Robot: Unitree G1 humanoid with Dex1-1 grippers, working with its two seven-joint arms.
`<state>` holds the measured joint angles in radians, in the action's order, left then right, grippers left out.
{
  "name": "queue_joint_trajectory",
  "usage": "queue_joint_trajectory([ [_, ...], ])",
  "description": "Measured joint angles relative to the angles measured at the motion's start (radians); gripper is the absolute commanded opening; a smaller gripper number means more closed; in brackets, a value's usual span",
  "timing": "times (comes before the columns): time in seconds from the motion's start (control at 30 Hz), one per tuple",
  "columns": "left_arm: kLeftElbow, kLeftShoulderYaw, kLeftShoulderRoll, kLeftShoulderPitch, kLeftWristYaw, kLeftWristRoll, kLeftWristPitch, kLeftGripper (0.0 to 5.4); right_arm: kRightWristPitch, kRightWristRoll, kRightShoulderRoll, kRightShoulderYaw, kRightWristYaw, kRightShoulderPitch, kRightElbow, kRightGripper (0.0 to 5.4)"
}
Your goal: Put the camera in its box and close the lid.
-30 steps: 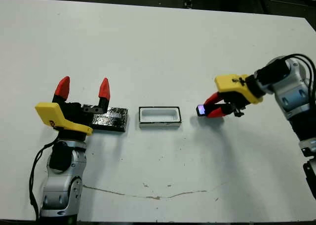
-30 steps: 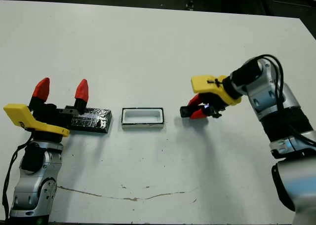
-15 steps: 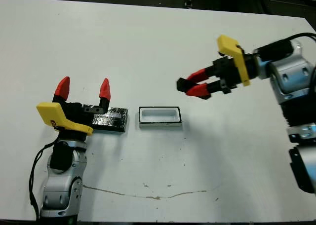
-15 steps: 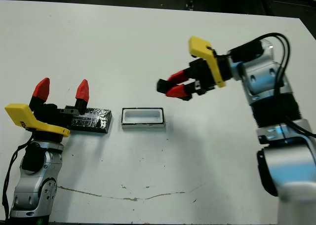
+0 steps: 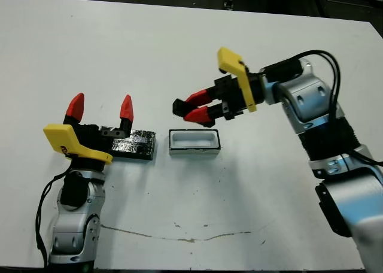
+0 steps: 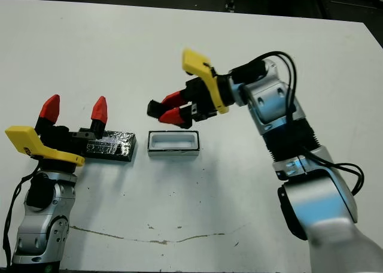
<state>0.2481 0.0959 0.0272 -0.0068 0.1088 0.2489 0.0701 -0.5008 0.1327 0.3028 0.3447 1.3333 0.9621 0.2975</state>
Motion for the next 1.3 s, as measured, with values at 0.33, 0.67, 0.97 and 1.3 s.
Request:
queue_joint_trajectory([
  [0.33, 0.000, 0.000, -0.002, 0.000, -0.004, 0.000, -0.001, 5.40, 0.004, 0.001, -0.025, 0.039, -0.033, -0.048, -0.013, 1.66],
  [0.67, 0.000, 0.000, -0.002, 0.000, -0.003, 0.001, -0.001, 5.40, 0.013, -0.013, -0.018, 0.071, -0.048, -0.078, -0.012, 1.66],
  [0.97, 0.000, -0.001, -0.002, 0.000, -0.003, 0.001, -0.001, 5.40, 0.099, -0.013, -0.017, 0.071, -0.046, -0.113, 0.049, 1.66],
  [1.3, 0.001, -0.002, -0.002, 0.000, -0.003, 0.000, -0.001, 5.40, 0.144, -0.018, 0.009, 0.071, -0.045, -0.127, 0.064, 1.66],
])
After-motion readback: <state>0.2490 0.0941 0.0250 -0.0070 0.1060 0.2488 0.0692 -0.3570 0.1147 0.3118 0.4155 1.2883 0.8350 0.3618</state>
